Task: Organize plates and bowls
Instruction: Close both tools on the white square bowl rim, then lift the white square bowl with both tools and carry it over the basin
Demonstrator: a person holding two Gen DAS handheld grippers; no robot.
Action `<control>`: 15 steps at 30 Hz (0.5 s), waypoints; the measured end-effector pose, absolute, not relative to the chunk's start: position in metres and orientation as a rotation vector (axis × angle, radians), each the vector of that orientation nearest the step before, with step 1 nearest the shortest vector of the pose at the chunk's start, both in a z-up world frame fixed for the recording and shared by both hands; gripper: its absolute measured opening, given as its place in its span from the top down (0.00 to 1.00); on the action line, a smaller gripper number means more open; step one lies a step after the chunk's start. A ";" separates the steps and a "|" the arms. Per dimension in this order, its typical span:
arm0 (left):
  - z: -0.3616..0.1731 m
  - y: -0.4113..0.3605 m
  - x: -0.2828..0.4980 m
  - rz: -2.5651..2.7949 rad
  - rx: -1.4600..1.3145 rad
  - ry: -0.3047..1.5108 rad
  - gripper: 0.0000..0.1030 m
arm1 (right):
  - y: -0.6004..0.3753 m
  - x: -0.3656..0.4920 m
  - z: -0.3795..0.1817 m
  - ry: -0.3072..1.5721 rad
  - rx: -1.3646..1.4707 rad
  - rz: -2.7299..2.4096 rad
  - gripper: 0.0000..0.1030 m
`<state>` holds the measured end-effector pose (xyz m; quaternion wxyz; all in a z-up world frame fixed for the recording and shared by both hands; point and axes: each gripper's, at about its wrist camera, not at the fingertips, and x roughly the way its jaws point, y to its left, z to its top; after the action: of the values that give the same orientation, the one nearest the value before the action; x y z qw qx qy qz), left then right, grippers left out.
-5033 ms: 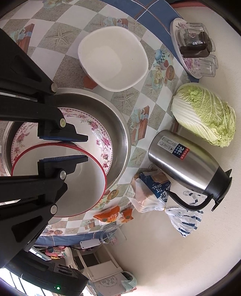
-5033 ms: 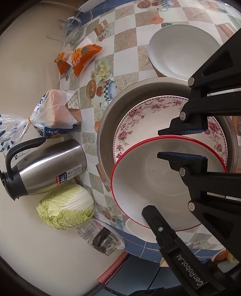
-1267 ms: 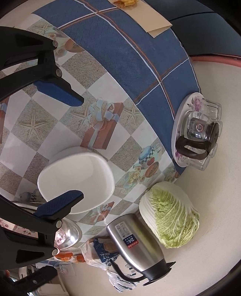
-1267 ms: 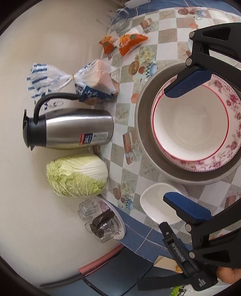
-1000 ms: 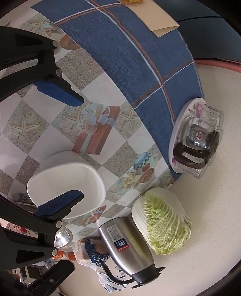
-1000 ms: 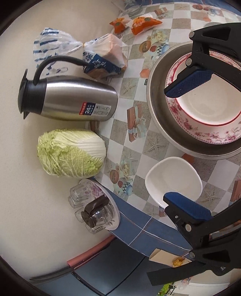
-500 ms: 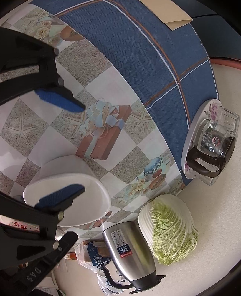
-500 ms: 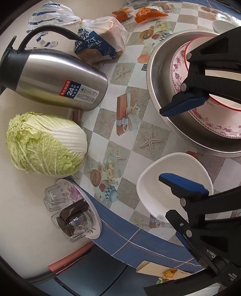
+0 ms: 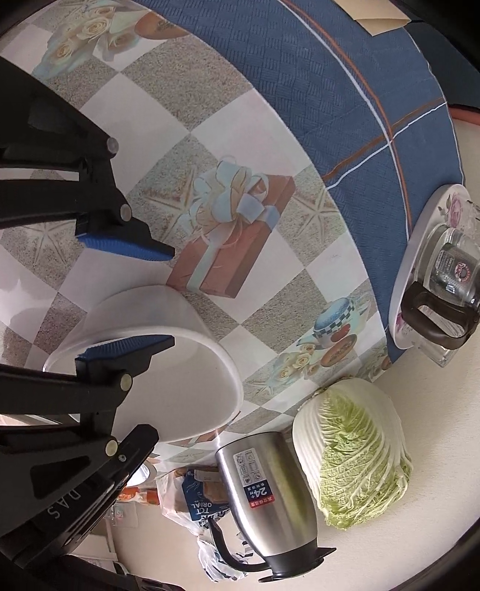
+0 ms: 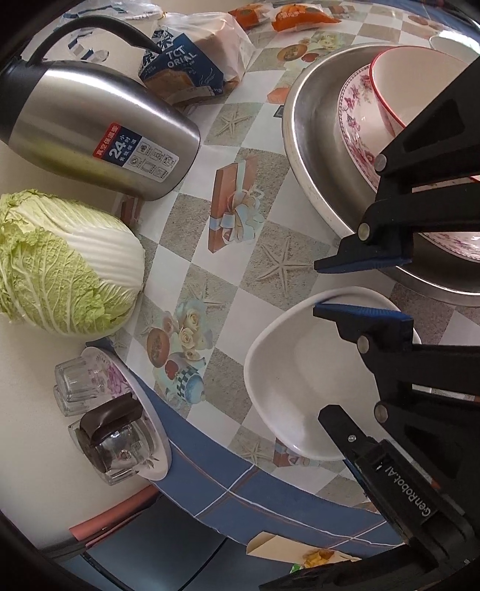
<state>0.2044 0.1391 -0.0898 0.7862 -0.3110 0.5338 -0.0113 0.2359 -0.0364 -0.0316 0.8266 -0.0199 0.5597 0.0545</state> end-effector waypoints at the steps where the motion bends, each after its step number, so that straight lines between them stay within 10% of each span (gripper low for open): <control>1: -0.091 0.139 0.204 -0.026 -0.679 1.154 0.63 | -0.035 0.236 -0.033 1.192 -0.051 0.118 0.86; 15: -0.093 0.135 0.206 -0.049 -0.658 1.164 0.77 | -0.031 0.235 -0.042 1.214 -0.058 0.111 0.89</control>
<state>0.2062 0.1346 -0.0927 0.7845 -0.3048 0.5395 -0.0226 0.2346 -0.0313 -0.0422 0.8196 -0.0274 0.5699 0.0522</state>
